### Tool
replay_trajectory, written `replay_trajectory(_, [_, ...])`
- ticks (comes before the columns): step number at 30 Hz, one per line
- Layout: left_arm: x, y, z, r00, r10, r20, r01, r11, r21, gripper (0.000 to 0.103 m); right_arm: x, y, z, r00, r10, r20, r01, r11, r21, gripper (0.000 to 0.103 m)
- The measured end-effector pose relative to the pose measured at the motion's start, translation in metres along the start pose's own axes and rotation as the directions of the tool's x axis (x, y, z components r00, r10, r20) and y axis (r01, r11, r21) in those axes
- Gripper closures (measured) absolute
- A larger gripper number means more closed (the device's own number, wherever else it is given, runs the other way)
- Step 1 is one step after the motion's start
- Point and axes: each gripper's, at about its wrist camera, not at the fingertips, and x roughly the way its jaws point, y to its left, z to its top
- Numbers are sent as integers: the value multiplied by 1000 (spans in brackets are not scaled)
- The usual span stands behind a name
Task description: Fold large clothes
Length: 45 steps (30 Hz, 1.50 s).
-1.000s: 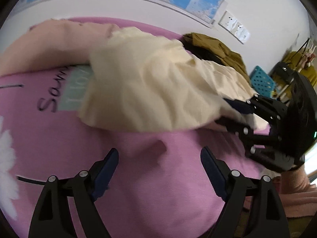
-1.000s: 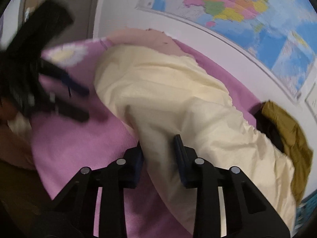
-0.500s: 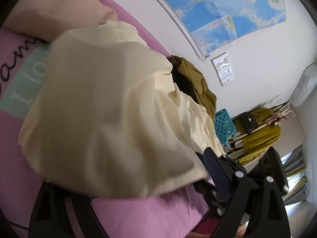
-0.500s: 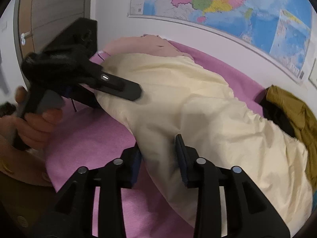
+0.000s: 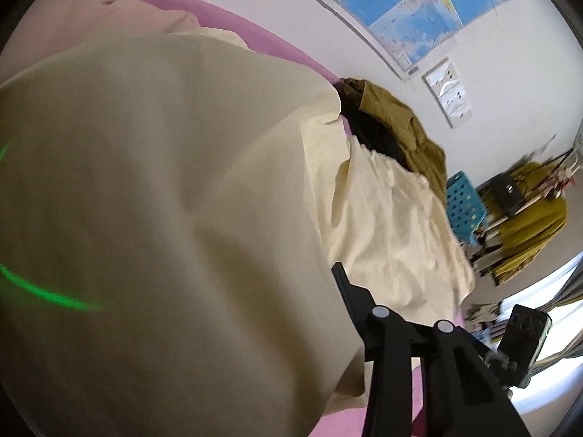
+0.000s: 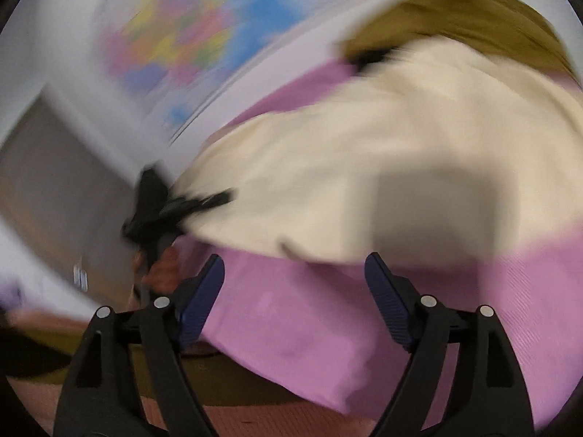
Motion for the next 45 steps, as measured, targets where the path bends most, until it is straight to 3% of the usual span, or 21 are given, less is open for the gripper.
replay_trajectory(3, [2, -4, 1, 1000, 22, 0, -22, 1000, 16, 64, -18, -35, -6, 993, -91, 72, 78, 982, 171, 19])
replay_trajectory(6, [2, -5, 3, 1000, 27, -6, -27, 999, 25, 64, -17, -46, 0, 982, -150, 114, 123, 968, 217, 17])
replay_trajectory(12, [2, 1, 2, 1000, 18, -16, -17, 1000, 23, 61, 12, -36, 16, 949, -253, 188, 216, 957, 194, 10])
replay_trajectory(17, [1, 2, 2, 1000, 19, -18, -18, 999, 45, 54, 23, -44, 28, 935, -234, 265, 177, 958, 224, 10])
replay_trajectory(19, [2, 0, 3, 1000, 25, -14, -24, 997, 69, 49, 30, -44, 37, 940, -197, 279, 136, 965, 222, 10])
replay_trajectory(21, [3, -4, 4, 1000, 0, -23, 2, 994, 109, 31, 35, -44, 44, 945, -181, 273, 125, 969, 212, 10])
replay_trajectory(26, [9, -10, 9, 999, 31, 13, -32, 992, 125, 15, 46, -42, 59, 961, -184, 208, 146, 972, 182, 14])
replay_trajectory(28, [11, -11, 11, 998, 57, 36, -62, 989, 134, 16, 48, -43, 60, 957, -212, 195, 180, 969, 171, 43])
replay_trajectory(29, [12, -11, 11, 996, 78, 45, -83, 987, 135, 22, 49, -45, 61, 956, -224, 190, 193, 966, 170, 51])
replay_trajectory(30, [12, -10, 12, 993, 109, 56, -115, 985, 129, 38, 47, -47, 61, 956, -219, 195, 187, 967, 172, 62])
replay_trajectory(31, [11, -8, 13, 987, 146, 62, -153, 981, 123, 45, 44, -49, 61, 960, -191, 205, 157, 972, 173, 66])
replay_trajectory(33, [8, -3, 14, 988, 146, 56, -151, 983, 103, 57, 43, -53, 62, 965, -164, 203, 127, 974, 187, 62])
replay_trajectory(34, [7, -2, 15, 988, 146, 52, -151, 983, 101, 58, 46, -55, 62, 968, -151, 200, 111, 974, 197, 52])
replay_trajectory(37, [8, -4, 15, 986, 158, 46, -163, 978, 133, 55, 58, -51, 64, 974, -136, 184, 102, 978, 181, 36])
replay_trajectory(39, [9, -6, 16, 985, 167, 46, -172, 974, 149, 51, 60, -47, 66, 972, -146, 183, 115, 979, 171, 36])
replay_trajectory(41, [10, -6, 18, 983, 175, 49, -181, 972, 153, 51, 62, -46, 67, 970, -161, 183, 130, 976, 172, 46])
replay_trajectory(43, [6, -3, 18, 982, 180, 52, -186, 972, 140, 55, 61, -47, 67, 966, -172, 191, 140, 975, 171, 68])
replay_trajectory(45, [3, -1, 18, 979, 194, 58, -201, 969, 141, 64, 58, -46, 68, 968, -155, 198, 121, 978, 171, 76])
